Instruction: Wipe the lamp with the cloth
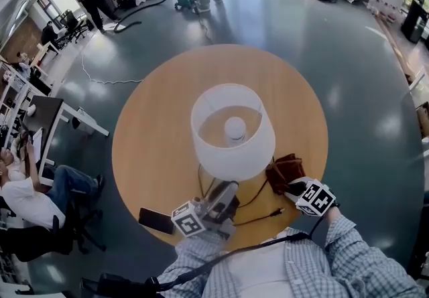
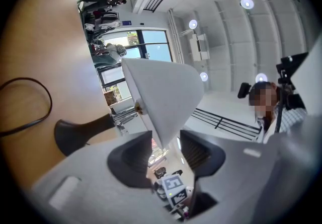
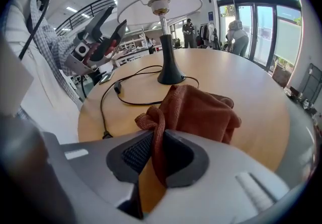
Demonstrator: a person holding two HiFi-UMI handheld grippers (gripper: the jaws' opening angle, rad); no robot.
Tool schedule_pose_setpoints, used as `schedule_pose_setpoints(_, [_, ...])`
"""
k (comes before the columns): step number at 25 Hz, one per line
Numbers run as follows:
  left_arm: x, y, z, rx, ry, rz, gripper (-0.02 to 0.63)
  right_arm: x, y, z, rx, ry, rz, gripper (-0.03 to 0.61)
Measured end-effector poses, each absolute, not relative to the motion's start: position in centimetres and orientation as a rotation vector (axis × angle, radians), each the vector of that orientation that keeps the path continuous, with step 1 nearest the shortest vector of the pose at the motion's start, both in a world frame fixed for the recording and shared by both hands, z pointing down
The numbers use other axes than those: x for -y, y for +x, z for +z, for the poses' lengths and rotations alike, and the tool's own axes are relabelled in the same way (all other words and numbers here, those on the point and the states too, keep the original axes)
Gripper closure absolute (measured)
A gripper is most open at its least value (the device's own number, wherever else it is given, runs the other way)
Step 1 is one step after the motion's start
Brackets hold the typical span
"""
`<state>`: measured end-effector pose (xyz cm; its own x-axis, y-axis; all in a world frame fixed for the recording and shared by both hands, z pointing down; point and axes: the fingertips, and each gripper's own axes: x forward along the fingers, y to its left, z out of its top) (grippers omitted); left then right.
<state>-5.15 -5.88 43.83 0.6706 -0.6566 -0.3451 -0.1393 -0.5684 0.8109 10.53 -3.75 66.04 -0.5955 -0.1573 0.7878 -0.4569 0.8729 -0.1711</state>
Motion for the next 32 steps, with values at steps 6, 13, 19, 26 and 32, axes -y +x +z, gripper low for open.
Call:
schedule_pose_setpoints(6, [4.4,-6.9,46.8,0.774,2.131,-0.635,0.448,3.4,10.0,65.6,2.167,0.444,0.443,0.489])
schedule_pose_setpoints(13, [4.7,-13.1,43.5,1.081,2.385,-0.338,0.457,3.2,10.1,65.8,2.105,0.406,0.418,0.476])
schedule_pose_setpoints(19, [6.5,-13.1,37.6,1.168,2.773,0.281,0.444,3.6,10.0,66.2,2.102,0.393,0.43,0.476])
schedule_pose_setpoints(26, [7.3,-9.3,32.8,0.86,3.148,1.09,0.42,3.9,10.2,66.4,2.093,0.394,0.431,0.476])
schedule_pose_setpoints(32, [9.0,-6.5,31.3,0.523,3.161,1.573,0.422,4.3,10.2,66.4,2.1,0.402,0.446,0.476])
